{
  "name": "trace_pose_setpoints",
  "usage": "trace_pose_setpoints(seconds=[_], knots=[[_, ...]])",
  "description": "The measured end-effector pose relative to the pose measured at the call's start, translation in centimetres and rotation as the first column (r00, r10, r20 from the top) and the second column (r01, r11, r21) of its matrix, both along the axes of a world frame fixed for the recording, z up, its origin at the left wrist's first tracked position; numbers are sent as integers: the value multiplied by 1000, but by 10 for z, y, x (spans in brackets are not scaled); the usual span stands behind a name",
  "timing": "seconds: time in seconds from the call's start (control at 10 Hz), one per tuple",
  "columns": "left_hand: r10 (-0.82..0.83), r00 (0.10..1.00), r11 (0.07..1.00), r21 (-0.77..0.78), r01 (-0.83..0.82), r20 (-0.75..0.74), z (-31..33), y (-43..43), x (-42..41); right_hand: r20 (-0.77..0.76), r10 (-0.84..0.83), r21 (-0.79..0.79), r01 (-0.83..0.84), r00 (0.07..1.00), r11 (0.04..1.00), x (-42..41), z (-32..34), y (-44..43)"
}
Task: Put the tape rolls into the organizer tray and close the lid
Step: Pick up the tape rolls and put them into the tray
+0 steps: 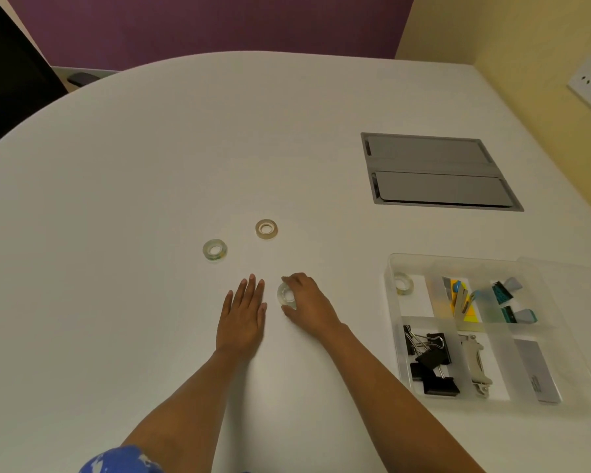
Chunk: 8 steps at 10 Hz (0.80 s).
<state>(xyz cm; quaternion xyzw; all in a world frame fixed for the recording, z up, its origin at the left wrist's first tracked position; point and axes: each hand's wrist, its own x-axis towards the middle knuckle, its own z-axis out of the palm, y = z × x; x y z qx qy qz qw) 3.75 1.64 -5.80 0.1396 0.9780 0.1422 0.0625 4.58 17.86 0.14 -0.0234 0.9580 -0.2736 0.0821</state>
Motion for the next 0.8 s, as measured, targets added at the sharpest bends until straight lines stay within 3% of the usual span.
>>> trace_pose_setpoints(seconds=[0.2,0.5,0.7,0.8], knots=[[16,1000,1000,-7,-16,20,6,5,2,-75,-199,-131,188,977,973,-2,35,46],[42,997,999,10,-43,67,15,10,3,-133,-636,-202,608,760,768,36,52,146],[44,996,999,-1,-44,78,18,11,3,7,-634,-1,634,774,774,51,28,166],[44,996,999,1,-44,78,19,11,3,31,-624,26,623,781,781,48,21,167]])
